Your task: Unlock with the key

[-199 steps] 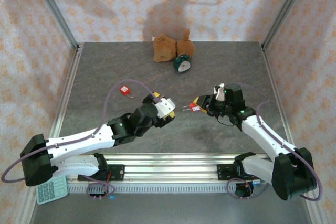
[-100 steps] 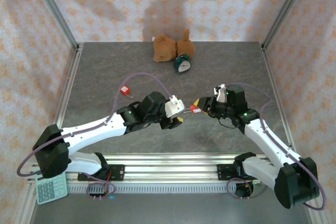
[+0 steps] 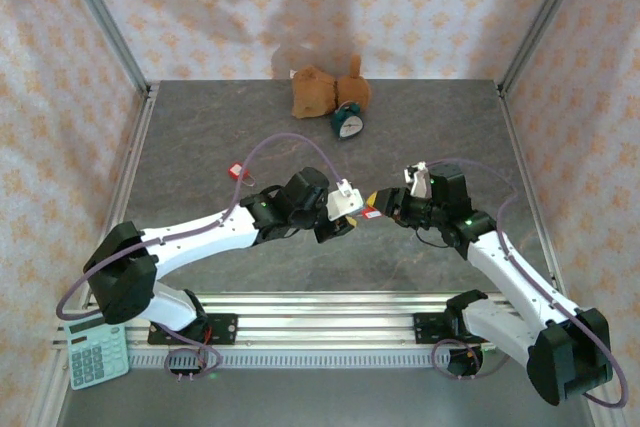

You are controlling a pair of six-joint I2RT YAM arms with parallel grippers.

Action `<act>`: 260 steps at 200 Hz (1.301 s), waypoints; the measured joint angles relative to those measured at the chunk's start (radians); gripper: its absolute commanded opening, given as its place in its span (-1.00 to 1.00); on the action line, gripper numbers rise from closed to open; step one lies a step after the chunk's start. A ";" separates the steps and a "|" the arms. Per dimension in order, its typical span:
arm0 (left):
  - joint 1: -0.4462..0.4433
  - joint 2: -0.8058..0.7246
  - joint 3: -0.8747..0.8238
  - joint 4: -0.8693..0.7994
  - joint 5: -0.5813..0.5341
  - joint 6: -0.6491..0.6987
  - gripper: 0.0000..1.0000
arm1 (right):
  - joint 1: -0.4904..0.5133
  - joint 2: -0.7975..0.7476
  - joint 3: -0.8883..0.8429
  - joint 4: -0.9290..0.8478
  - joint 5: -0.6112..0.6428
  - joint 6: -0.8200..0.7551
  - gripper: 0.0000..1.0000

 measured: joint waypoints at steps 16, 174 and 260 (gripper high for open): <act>0.000 0.000 0.000 -0.001 0.010 0.000 -0.49 | 0.002 0.000 -0.001 -0.001 0.000 0.000 -0.50; 0.033 0.013 0.003 -0.013 0.071 0.008 -1.00 | 0.010 0.001 -0.006 -0.007 0.006 -0.007 -0.53; 0.061 -0.039 -0.024 -0.056 0.068 0.008 -1.00 | -0.001 0.022 -0.001 0.017 -0.018 -0.007 -0.55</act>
